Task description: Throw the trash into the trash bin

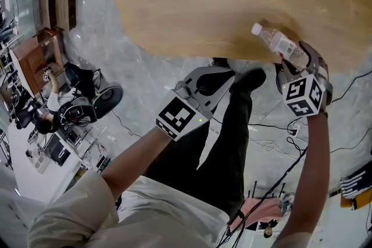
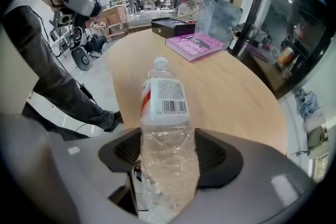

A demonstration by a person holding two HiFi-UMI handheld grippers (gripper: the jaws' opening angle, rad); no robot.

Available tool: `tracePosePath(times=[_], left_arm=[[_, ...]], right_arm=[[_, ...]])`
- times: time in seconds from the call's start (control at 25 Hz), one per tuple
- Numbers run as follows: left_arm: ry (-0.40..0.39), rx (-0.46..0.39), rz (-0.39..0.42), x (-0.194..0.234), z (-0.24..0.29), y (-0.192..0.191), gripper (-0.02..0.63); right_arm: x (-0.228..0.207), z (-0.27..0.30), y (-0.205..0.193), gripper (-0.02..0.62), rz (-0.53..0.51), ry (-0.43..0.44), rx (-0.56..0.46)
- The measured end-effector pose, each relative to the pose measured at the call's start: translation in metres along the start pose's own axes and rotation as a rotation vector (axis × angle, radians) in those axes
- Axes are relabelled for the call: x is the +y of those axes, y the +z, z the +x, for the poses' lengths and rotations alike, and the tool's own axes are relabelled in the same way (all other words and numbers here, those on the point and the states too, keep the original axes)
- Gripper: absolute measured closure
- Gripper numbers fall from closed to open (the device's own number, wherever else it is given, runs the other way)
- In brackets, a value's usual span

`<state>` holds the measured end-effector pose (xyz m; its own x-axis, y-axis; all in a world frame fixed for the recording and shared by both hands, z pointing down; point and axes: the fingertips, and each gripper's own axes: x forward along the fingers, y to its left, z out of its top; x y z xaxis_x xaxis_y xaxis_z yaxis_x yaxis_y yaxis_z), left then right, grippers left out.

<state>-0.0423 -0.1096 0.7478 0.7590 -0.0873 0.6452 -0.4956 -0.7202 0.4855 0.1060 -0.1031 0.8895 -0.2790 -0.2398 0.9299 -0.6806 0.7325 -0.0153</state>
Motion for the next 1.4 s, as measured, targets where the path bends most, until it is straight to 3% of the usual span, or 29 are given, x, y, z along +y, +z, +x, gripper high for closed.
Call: tracePosePath(times=[0.84,1.4], left_arm=[[-0.141,0.134,0.148,-0.107,0.062,-0.05,0.598],[-0.189,0.181,0.176,-0.141,0.115,-0.077,0.598]], right_arm=[[0.073,-0.041,-0.162,0.273,0.268,-0.058,0.017],[0.122,0.003,-0.273,0.272,0.524,-0.008,0.146]])
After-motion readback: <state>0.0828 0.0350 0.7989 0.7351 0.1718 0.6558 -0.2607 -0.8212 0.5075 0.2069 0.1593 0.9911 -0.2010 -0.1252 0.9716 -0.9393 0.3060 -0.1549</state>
